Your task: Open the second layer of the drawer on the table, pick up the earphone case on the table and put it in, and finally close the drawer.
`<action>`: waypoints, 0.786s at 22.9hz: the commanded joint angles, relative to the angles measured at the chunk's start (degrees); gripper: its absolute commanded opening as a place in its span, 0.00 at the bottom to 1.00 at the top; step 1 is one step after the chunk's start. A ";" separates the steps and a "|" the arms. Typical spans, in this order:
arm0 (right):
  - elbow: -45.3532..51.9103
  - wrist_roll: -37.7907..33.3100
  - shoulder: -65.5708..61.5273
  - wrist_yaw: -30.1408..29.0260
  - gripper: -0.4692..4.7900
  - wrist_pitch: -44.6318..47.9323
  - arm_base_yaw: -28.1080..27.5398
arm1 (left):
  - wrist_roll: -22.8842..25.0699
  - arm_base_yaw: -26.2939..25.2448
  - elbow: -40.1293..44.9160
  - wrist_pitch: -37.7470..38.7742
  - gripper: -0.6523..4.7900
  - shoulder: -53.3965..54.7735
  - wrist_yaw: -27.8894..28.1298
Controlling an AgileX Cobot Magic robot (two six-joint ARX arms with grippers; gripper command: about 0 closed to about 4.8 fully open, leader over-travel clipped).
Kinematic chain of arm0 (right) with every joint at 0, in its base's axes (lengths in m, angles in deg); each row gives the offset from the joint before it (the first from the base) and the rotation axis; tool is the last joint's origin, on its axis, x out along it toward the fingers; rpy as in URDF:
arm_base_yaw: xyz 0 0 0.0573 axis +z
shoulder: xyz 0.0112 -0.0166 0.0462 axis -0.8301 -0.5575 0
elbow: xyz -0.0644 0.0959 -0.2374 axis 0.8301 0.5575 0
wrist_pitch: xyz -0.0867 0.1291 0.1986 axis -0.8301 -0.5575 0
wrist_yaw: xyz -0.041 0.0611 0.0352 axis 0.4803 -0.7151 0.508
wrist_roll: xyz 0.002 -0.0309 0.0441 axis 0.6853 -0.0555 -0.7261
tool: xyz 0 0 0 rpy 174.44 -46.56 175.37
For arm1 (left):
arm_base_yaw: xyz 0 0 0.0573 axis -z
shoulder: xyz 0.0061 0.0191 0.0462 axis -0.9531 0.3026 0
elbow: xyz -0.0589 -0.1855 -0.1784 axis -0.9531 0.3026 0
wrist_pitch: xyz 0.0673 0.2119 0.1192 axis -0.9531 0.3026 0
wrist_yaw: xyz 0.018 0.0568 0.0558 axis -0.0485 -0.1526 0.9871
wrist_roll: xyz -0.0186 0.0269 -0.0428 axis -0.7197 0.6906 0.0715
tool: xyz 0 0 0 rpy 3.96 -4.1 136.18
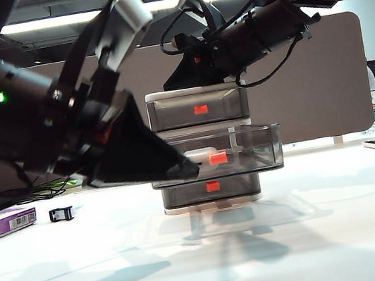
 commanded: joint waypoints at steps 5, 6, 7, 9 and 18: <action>1.51 -1.44 -1.70 0.77 0.08 -9.14 -0.09 | 0.31 -9.03 -7.69 2.19 0.11 5.01 -14.84; 1.51 -1.44 -1.70 0.77 0.08 -9.14 -0.09 | 0.61 -9.44 -8.68 3.67 0.11 5.66 -14.84; 1.51 -1.44 -1.70 0.74 0.08 -9.07 -0.09 | 3.06 -10.25 -10.32 6.14 0.11 6.64 -14.80; 1.53 -1.44 -1.70 0.77 0.08 -9.22 -0.09 | 4.72 -10.23 -11.65 6.12 0.11 7.82 -15.58; 1.53 -1.44 -1.70 0.74 0.08 -9.16 -0.09 | 6.34 -10.23 -12.31 5.53 0.11 9.60 -8.07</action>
